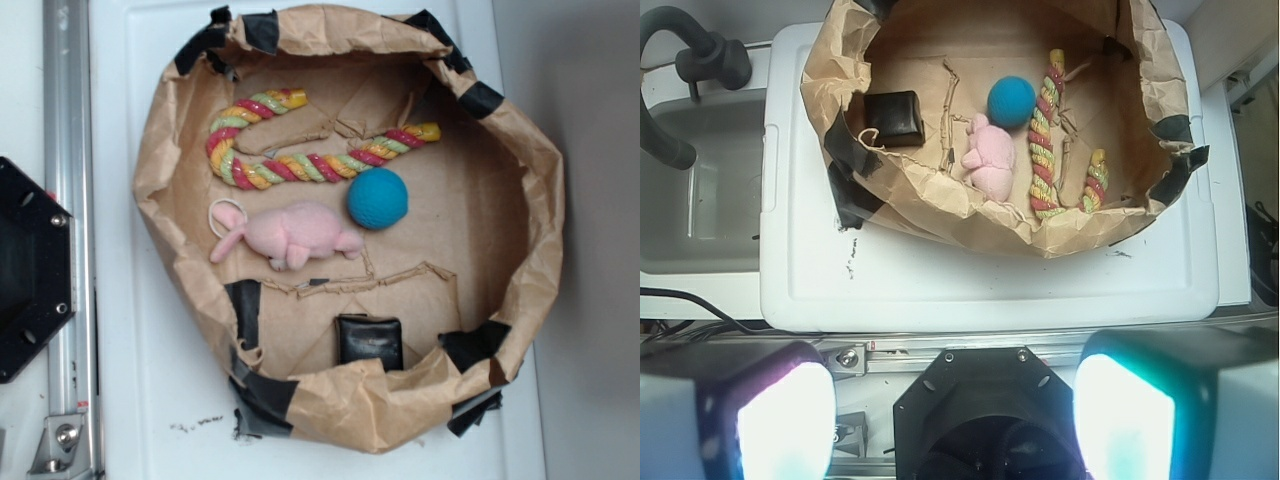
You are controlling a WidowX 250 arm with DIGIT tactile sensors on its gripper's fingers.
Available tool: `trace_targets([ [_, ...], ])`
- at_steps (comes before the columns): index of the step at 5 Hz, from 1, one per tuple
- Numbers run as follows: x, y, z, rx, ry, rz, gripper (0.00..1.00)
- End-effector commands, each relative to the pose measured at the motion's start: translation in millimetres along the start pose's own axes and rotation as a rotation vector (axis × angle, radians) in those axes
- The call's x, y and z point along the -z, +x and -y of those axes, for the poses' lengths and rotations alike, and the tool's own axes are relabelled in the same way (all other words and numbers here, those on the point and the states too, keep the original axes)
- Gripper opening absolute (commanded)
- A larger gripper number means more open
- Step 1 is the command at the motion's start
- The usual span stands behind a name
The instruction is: Grab the black box.
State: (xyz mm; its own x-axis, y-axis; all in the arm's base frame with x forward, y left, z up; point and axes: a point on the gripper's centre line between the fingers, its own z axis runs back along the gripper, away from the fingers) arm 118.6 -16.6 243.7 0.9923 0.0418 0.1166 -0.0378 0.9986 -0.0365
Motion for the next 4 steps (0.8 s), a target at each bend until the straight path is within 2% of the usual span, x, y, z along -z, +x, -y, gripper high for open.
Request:
trace_targets([
  [1, 0.0, 0.0, 0.0, 0.000, 0.000, 0.000, 1.00],
  [2, 17.8, 49.2, -24.0, -0.187, 0.013, 0.054, 1.00],
  [3, 34.0, 86.4, -37.7, -0.308, -0.068, 0.050, 1.00],
  [4, 51.3, 102.3, -34.5, -0.391, -0.171, 0.019, 1.00],
])
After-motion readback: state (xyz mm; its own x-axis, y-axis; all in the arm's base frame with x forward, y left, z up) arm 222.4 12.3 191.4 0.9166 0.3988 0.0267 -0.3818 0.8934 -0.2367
